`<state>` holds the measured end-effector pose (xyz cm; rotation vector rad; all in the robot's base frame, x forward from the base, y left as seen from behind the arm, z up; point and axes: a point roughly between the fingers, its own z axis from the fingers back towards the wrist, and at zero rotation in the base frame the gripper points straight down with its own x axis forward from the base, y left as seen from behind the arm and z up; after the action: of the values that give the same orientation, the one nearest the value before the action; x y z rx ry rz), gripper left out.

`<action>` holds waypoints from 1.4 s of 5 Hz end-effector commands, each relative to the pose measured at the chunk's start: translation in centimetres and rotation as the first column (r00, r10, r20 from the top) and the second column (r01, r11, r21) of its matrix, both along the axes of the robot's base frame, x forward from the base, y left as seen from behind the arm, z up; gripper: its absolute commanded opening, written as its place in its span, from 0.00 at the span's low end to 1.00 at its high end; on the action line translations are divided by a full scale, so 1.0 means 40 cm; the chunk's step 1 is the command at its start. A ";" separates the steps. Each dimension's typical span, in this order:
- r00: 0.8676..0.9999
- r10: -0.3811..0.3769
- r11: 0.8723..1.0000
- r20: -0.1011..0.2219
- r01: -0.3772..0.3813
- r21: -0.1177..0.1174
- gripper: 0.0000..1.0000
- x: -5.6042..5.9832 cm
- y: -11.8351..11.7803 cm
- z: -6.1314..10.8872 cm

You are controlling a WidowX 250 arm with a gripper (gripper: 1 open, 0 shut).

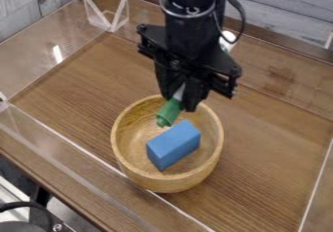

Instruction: Put the green marker in the brown bowl

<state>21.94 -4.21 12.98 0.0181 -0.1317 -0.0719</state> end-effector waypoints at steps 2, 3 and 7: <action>1.000 -0.009 1.000 0.018 0.009 -0.007 1.00 0.003 -0.008 0.000; 1.000 -0.001 1.000 0.023 0.002 -0.018 1.00 0.007 -0.010 0.003; 1.000 -0.020 0.999 0.018 0.020 -0.041 1.00 0.004 -0.017 -0.010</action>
<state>21.82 -4.93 12.07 -0.0201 -0.1273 -0.0916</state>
